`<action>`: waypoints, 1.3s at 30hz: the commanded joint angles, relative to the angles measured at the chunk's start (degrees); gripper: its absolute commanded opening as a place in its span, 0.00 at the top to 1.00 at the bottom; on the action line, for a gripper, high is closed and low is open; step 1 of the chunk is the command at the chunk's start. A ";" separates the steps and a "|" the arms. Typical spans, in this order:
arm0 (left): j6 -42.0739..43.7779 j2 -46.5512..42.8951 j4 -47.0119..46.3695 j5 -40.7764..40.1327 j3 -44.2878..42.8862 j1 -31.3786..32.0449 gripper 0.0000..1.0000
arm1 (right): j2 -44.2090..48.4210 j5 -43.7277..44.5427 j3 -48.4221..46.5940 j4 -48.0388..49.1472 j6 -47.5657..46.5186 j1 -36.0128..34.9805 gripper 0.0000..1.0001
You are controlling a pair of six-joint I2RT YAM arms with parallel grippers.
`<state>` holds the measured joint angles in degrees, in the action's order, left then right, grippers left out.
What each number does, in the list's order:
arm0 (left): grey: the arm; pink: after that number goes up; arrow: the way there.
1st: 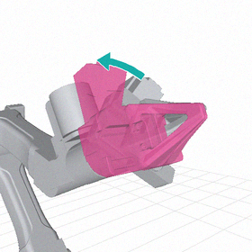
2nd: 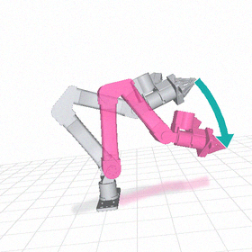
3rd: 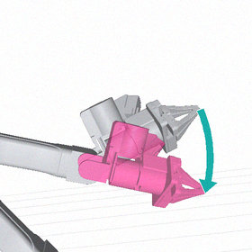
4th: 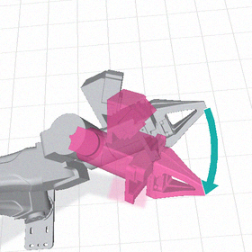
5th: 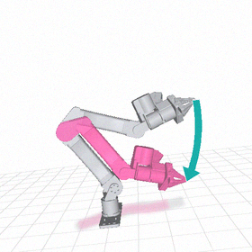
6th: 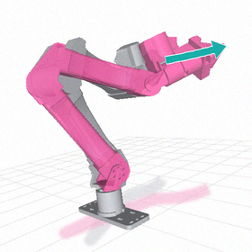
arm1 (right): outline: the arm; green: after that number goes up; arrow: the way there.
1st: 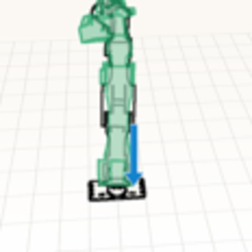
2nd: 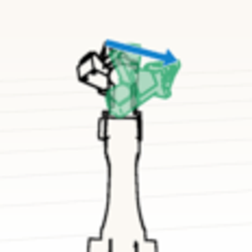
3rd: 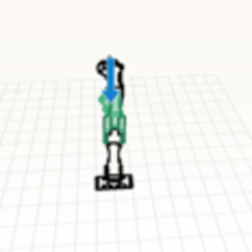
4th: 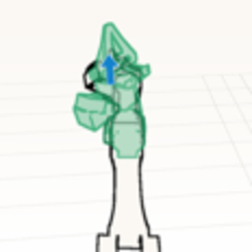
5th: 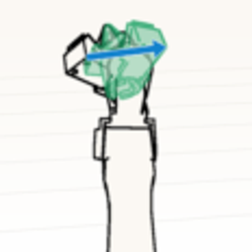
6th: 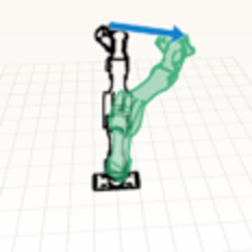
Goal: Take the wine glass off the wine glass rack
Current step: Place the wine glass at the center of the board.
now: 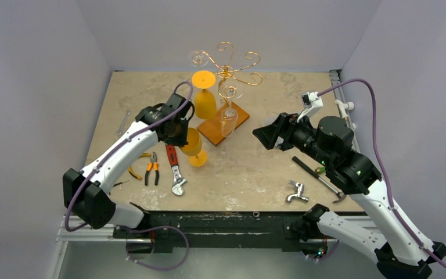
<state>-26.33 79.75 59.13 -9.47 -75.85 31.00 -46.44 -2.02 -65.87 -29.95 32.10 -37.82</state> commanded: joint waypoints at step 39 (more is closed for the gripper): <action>-0.42 2.40 -4.08 -2.74 4.66 -1.83 0.74 | 0.11 1.85 -0.05 0.06 -3.24 0.13 0.23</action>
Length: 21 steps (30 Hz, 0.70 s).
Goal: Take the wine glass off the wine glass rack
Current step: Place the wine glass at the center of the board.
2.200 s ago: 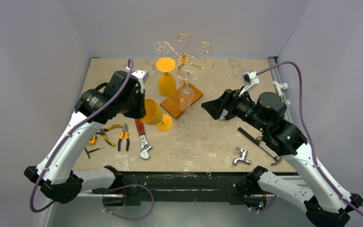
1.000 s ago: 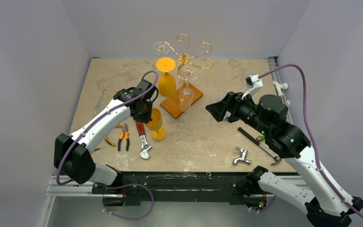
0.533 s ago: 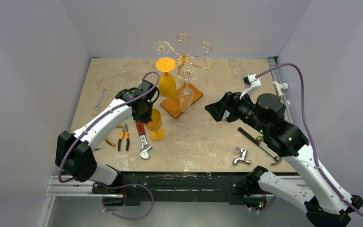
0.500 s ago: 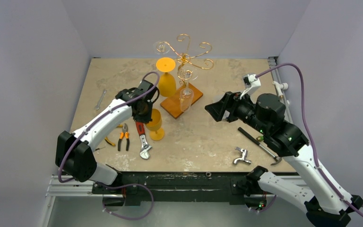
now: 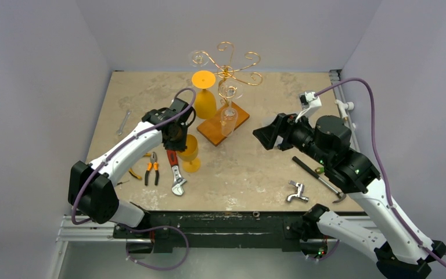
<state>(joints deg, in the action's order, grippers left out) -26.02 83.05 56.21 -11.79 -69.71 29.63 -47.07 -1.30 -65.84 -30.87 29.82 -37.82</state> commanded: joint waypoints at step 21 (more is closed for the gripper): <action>-1.58 -9.59 5.16 -0.31 -7.16 -0.47 0.29 | 1.90 1.87 0.66 1.87 -0.95 0.16 0.23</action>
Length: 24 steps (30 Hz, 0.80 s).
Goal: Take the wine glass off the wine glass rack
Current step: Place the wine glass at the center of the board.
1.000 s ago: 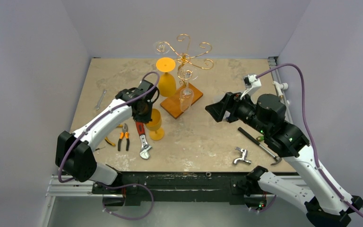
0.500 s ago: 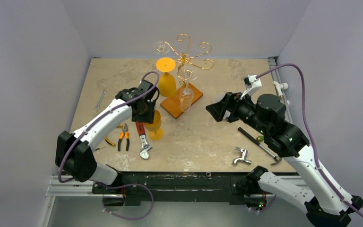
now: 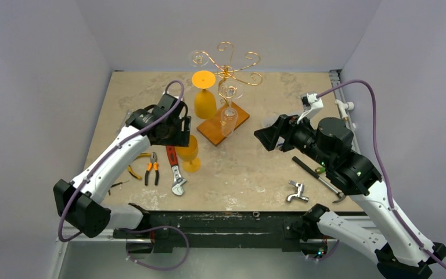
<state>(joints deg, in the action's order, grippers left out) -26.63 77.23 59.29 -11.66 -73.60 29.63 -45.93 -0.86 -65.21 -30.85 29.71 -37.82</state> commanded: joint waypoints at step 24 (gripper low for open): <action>2.14 -9.21 10.67 4.60 -26.82 -0.54 0.24 | 1.06 8.40 -0.46 4.12 6.27 0.13 0.19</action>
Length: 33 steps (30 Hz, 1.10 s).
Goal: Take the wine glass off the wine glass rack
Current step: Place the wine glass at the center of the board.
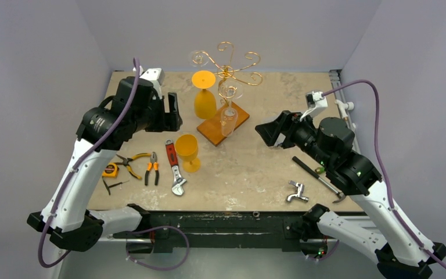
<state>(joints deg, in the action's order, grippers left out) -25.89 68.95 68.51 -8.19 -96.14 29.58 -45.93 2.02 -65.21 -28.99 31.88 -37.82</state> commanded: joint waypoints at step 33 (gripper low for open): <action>0.90 -11.10 5.42 11.74 -7.09 -1.29 0.23 | -7.46 1.50 -4.67 8.46 34.53 0.13 0.24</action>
<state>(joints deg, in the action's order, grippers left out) -25.36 59.09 73.56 0.84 -100.82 28.62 -49.19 3.51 -65.91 -21.63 59.11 -37.80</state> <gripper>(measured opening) 0.763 0.779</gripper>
